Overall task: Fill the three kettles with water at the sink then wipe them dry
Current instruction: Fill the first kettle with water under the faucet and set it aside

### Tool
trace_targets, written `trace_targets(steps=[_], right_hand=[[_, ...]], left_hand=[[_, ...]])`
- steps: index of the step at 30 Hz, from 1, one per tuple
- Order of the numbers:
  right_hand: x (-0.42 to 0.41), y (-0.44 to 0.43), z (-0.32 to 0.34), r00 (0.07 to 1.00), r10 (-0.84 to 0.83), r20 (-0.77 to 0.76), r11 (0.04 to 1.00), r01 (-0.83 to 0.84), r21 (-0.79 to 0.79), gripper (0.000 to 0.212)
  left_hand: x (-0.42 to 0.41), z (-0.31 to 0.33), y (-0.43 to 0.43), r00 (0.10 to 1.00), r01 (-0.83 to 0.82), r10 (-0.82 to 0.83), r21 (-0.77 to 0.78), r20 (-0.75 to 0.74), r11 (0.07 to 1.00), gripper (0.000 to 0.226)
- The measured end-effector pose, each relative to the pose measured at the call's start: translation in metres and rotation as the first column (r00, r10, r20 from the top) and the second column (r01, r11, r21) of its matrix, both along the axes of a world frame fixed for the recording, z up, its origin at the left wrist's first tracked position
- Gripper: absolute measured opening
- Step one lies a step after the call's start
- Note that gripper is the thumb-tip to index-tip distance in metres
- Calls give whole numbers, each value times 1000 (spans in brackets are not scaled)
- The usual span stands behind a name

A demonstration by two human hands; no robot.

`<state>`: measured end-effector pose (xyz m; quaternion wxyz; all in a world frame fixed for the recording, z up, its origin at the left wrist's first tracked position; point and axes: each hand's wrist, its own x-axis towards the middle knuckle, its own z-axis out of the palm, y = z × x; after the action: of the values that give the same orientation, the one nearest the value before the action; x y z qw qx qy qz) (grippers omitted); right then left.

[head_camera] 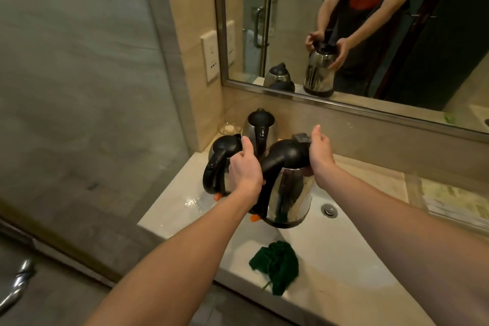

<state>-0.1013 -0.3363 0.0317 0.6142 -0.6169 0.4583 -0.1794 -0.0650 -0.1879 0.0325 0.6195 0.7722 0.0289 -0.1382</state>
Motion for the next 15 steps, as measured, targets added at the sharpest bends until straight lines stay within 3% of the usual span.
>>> trace_targets(steps=[9,15], right_hand=[[29,49,7,987,153,45,984,-156,81,76],[45,90,22,950,308,58,947,-312,77,61]], left_hand=[[2,10,53,991,-132,132,27,0,991,68],[-2,25,101,962,-273,273,-2,-5,962,61]])
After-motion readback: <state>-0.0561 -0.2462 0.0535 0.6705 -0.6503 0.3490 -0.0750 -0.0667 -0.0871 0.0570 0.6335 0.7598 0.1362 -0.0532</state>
